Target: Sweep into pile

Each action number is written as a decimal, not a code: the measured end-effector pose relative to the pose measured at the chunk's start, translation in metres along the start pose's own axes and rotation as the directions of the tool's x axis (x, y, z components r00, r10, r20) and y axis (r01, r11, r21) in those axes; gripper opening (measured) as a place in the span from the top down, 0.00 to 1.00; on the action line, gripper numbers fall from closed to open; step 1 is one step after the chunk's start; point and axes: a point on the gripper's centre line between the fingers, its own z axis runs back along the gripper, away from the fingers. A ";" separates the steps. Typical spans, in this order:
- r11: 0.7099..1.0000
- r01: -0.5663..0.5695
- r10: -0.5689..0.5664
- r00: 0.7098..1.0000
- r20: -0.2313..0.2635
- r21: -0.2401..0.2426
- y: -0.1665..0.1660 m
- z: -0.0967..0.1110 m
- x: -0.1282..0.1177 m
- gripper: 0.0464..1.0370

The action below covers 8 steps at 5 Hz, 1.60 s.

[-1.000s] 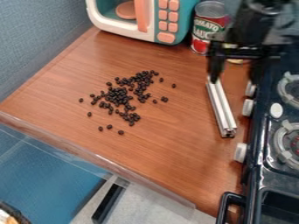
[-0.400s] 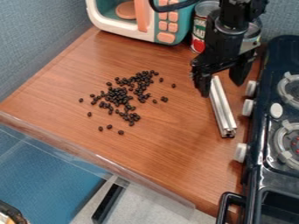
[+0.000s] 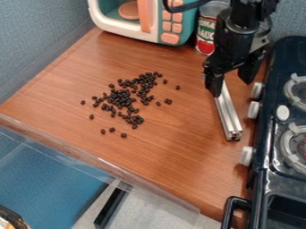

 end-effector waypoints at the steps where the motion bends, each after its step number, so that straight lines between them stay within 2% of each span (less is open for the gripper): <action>1: 0.999 0.033 -0.033 0.999 -0.004 0.024 0.001 -0.011 -0.003 0.04; 3: 0.991 0.131 -0.131 0.990 -0.054 0.012 0.001 -0.017 -0.012 0.04; 4: 0.988 0.147 -0.143 0.987 -0.077 0.048 0.007 -0.028 -0.015 0.04; 5: 0.982 0.170 -0.164 0.984 -0.076 0.079 0.011 -0.035 -0.014 0.08; 6: 0.969 0.210 -0.202 0.977 -0.074 0.130 0.019 -0.050 -0.008 0.26; 7: 0.969 0.205 -0.198 0.978 -0.063 0.138 0.021 -0.050 -0.005 0.57; 8: 0.976 0.178 -0.168 0.982 -0.084 0.124 0.021 -0.050 -0.002 0.66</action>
